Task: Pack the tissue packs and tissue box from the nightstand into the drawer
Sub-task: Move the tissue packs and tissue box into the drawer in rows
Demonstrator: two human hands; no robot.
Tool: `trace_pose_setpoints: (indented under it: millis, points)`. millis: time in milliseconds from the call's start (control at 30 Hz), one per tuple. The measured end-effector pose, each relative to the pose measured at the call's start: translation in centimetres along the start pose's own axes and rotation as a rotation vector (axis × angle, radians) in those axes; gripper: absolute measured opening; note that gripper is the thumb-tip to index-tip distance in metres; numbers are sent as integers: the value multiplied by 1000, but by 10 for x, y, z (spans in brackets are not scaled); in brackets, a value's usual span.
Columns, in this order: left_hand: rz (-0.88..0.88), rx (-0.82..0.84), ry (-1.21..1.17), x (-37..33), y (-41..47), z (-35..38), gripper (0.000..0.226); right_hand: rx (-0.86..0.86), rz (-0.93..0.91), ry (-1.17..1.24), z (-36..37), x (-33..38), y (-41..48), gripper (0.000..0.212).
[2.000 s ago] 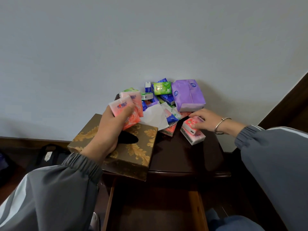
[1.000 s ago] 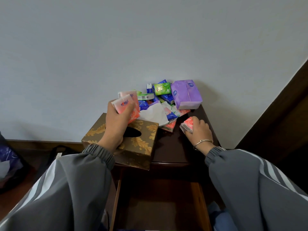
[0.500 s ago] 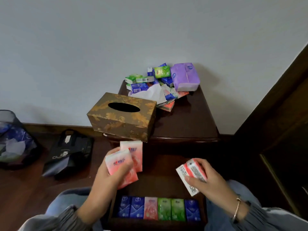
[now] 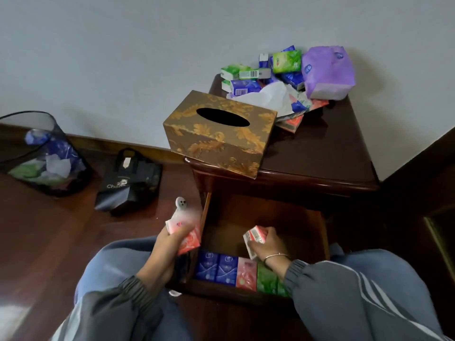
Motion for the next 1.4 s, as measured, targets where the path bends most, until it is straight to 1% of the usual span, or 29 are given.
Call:
trace_pose_setpoints:
  millis: [67, 133, 233, 333, 400, 433, 500, 567, 667, 800, 867, 967, 1033, 1067, 1133, 1200, 1233, 1300, 1400]
  points:
    - [-18, -12, -33, -2, 6, -5, 32, -44, 49, -73, 10, 0, 13, 56]
    - [-28, 18, -59, -4, 10, -5, 34, -98, 82, -119, 18, -1, 23, 59]
    - [-39, 72, -78, -5, 11, 4, 33, -154, 123, -108, 32, -9, 33, 64]
    - [-53, 100, -76, -6, 14, 12, 31, -99, 177, -61, 51, -25, 35, 78]
    - [-67, 106, -63, -6, 16, 14, 32, -92, 186, -39, 56, -28, 36, 85]
    - [-77, 102, -55, -5, 18, 15, 32, -103, 181, -66, 53, -28, 37, 85]
    - [-97, 95, -48, -3, 19, 16, 32, -106, 144, -224, 45, -27, 39, 81]
    - [-111, 102, -47, -2, 20, 17, 34, -66, 92, -367, 38, -24, 42, 73]
    - [-118, 104, -60, -2, 19, 17, 36, -9, 24, -399, 33, -18, 46, 64]
    - [-105, 100, -58, -3, 17, 16, 34, -28, -7, -465, 30, -10, 50, 56]
    - [-104, 99, -53, -4, 16, 17, 33, -21, -25, -504, 33, -10, 51, 57]
    - [-98, 86, -48, -5, 15, 16, 34, -37, -57, -617, 36, -11, 51, 65]
    - [-98, 77, -38, -5, 16, 16, 36, -64, -150, -690, 37, -9, 53, 69]
    - [-100, 75, -33, -4, 16, 16, 37, -42, -217, -692, 40, -7, 54, 69]
    - [-108, 74, -31, -4, 16, 16, 39, 76, -320, -658, 48, -5, 58, 68]
    - [-119, 73, -23, -4, 17, 15, 42, 192, -338, -628, 54, -5, 61, 68]
    - [-125, 72, -20, -3, 17, 15, 43, 223, -334, -612, 54, -6, 62, 67]
    - [-130, 71, -19, -2, 18, 14, 43, 243, -338, -591, 53, -6, 63, 65]
    - [-122, 68, -18, -1, 18, 15, 37, 285, -360, -606, 53, -10, 62, 65]
Point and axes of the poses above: each hand's wrist, its own y-axis towards the middle knuckle, its own z-axis out of the palm, x = y × z, the point moved 5 cm from there along y, towards the middle knuckle, and after that the axes turned 8 degrees about -z, right-handed, at the moved point
